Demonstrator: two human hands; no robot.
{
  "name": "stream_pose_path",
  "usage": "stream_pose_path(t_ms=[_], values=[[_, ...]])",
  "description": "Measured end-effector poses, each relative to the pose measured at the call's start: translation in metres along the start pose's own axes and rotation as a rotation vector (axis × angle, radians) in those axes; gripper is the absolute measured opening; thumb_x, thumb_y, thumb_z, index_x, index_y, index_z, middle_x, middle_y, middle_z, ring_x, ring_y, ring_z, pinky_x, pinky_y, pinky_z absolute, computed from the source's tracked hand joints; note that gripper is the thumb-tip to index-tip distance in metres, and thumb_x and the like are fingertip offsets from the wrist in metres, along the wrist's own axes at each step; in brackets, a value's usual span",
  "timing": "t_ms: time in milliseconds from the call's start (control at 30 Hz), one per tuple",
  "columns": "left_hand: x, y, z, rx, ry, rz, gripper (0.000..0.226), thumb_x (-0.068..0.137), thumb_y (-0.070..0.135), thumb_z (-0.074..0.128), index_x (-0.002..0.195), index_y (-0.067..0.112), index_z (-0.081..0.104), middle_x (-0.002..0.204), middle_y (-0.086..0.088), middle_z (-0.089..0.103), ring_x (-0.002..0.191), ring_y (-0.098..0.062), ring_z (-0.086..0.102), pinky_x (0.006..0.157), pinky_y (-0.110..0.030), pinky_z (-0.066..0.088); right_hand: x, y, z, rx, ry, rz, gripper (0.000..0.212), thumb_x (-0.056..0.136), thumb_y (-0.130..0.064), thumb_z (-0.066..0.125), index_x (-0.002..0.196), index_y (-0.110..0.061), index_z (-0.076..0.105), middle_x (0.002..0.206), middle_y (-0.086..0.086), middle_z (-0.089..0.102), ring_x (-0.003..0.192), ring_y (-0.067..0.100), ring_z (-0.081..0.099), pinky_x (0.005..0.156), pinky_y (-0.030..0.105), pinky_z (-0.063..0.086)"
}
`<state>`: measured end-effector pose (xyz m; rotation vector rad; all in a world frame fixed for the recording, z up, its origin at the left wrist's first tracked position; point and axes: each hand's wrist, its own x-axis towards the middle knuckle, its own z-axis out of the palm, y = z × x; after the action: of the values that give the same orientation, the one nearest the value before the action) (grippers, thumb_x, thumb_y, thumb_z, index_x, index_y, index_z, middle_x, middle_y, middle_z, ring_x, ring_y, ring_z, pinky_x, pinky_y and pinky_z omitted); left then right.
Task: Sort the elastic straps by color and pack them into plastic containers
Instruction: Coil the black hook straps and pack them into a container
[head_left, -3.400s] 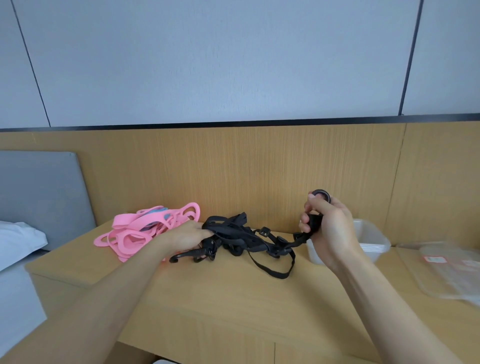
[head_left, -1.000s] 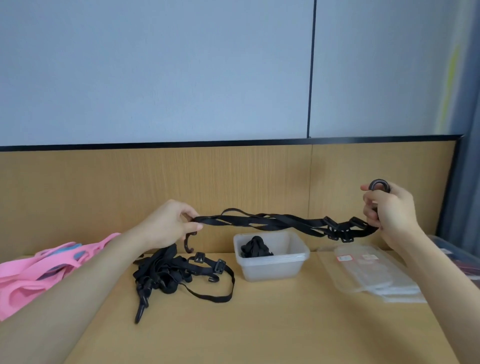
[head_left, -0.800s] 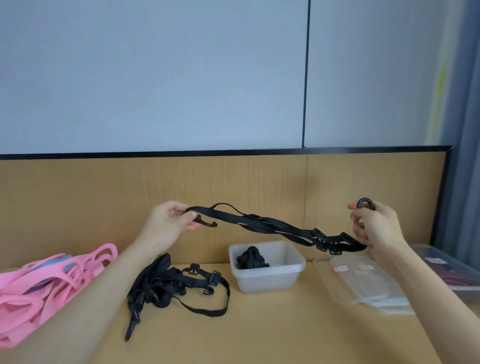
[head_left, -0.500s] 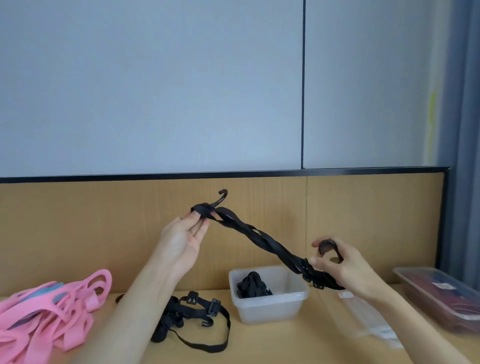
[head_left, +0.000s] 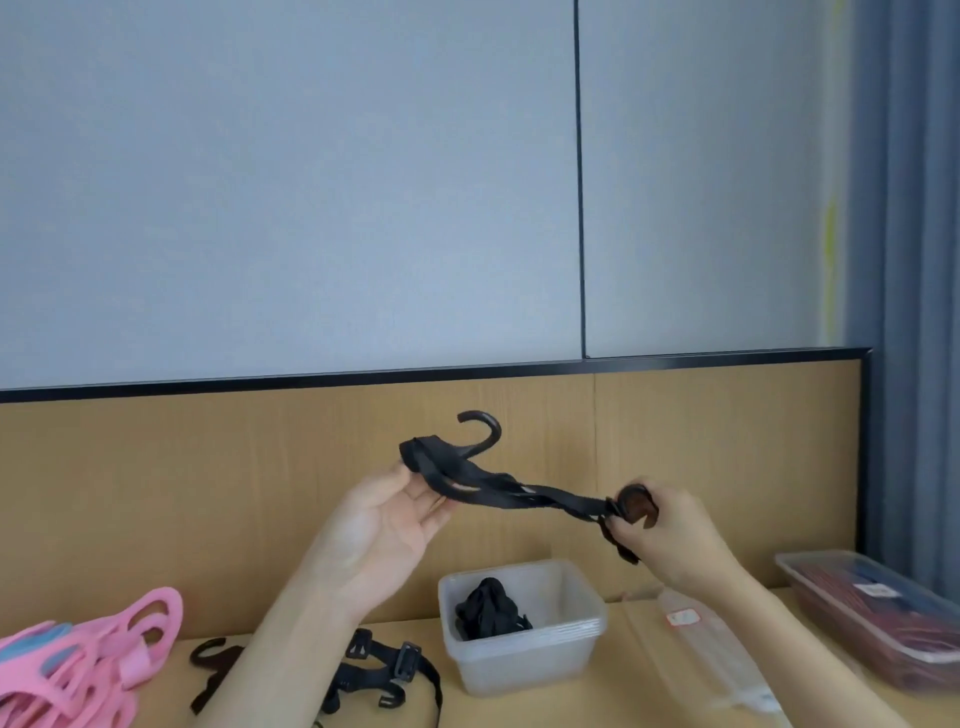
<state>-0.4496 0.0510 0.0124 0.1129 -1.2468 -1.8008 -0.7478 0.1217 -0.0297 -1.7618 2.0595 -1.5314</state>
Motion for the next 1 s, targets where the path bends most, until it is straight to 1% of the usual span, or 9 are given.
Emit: stream_pose_path(t_ms=[167, 333, 433, 533, 633, 700, 800, 900, 1000], values=[[0.007, -0.008, -0.012, 0.166, -0.174, -0.051, 0.041, 0.066, 0.028, 0.095, 0.094, 0.004, 0.078, 0.097, -0.014, 0.074, 0.099, -0.028, 0.069, 0.094, -0.041, 0.057, 0.020, -0.003, -0.008, 0.133, 0.192, 0.017, 0.008, 0.087, -0.019, 0.073, 0.086, -0.019, 0.065, 0.075, -0.003, 0.072, 0.054, 0.005, 0.066, 0.047, 0.013, 0.042], [0.009, -0.014, -0.017, 0.493, -0.302, -0.139, 0.033, 0.090, 0.034, 0.075, 0.101, 0.002, 0.076, 0.103, -0.015, 0.074, 0.101, -0.027, 0.068, 0.095, -0.034, 0.052, 0.039, -0.014, -0.012, 0.231, 0.315, -0.022, 0.004, 0.089, -0.018, 0.071, 0.092, -0.019, 0.068, 0.083, -0.004, 0.073, 0.065, 0.004, 0.070, 0.052, 0.012, 0.044], [0.012, -0.021, -0.020, 0.749, -0.306, -0.207, 0.029, 0.097, 0.034, 0.066, 0.103, 0.007, 0.077, 0.109, -0.012, 0.075, 0.108, -0.025, 0.069, 0.099, -0.030, 0.047, 0.047, -0.024, -0.005, 0.233, 0.356, -0.046, 0.006, 0.088, -0.016, 0.070, 0.091, -0.021, 0.067, 0.084, -0.007, 0.073, 0.078, 0.007, 0.069, 0.063, 0.022, 0.049], [0.019, -0.030, -0.025, 0.946, -0.209, -0.197, 0.018, 0.097, 0.024, 0.064, 0.096, 0.017, 0.080, 0.107, 0.004, 0.075, 0.106, -0.013, 0.069, 0.095, -0.017, 0.046, 0.049, -0.037, 0.003, 0.295, 0.420, -0.066, 0.010, 0.086, -0.014, 0.071, 0.087, -0.023, 0.065, 0.083, -0.004, 0.072, 0.081, 0.016, 0.070, 0.067, 0.031, 0.055], [0.025, -0.039, -0.036, 1.029, 0.021, -0.104, 0.017, 0.097, 0.013, 0.065, 0.091, 0.017, 0.080, 0.110, 0.015, 0.070, 0.101, -0.005, 0.068, 0.089, -0.019, 0.053, 0.047, -0.055, 0.010, 0.349, 0.464, -0.125, 0.013, 0.083, -0.013, 0.071, 0.088, -0.024, 0.067, 0.079, -0.010, 0.071, 0.074, 0.008, 0.069, 0.063, 0.023, 0.052], [0.029, -0.042, -0.041, 1.044, 0.150, -0.061, 0.015, 0.100, 0.011, 0.060, 0.096, 0.014, 0.074, 0.108, 0.010, 0.075, 0.094, -0.009, 0.072, 0.080, -0.028, 0.060, 0.043, -0.069, 0.013, 0.384, 0.477, -0.193, 0.016, 0.082, -0.011, 0.071, 0.089, -0.024, 0.067, 0.078, -0.016, 0.070, 0.068, 0.002, 0.066, 0.058, 0.014, 0.049], [0.038, -0.039, -0.041, 1.019, 0.283, 0.040, 0.013, 0.102, 0.010, 0.054, 0.100, 0.011, 0.067, 0.094, 0.000, 0.078, 0.082, -0.017, 0.076, 0.074, -0.041, 0.063, 0.038, -0.094, 0.019, 0.412, 0.476, -0.306, 0.019, 0.081, -0.011, 0.073, 0.087, -0.027, 0.066, 0.073, -0.016, 0.066, 0.056, 0.000, 0.054, 0.052, 0.010, 0.043], [0.054, -0.025, -0.033, 0.935, 0.438, 0.239, 0.012, 0.102, 0.008, 0.055, 0.099, 0.012, 0.066, 0.096, -0.002, 0.076, 0.078, -0.016, 0.076, 0.077, -0.037, 0.062, 0.038, -0.119, 0.020, 0.490, 0.451, -0.373, 0.020, 0.081, -0.008, 0.074, 0.085, -0.026, 0.065, 0.062, -0.010, 0.058, 0.052, 0.003, 0.050, 0.050, 0.010, 0.040], [0.073, -0.007, -0.020, 0.764, 0.560, 0.464, 0.013, 0.101, 0.006, 0.056, 0.097, 0.013, 0.065, 0.094, -0.002, 0.076, 0.078, -0.017, 0.077, 0.078, -0.030, 0.060, 0.037, -0.143, 0.018, 0.572, 0.353, -0.437, 0.019, 0.079, -0.006, 0.071, 0.082, -0.024, 0.064, 0.057, -0.002, 0.052, 0.054, 0.018, 0.062, 0.050, 0.017, 0.045]])
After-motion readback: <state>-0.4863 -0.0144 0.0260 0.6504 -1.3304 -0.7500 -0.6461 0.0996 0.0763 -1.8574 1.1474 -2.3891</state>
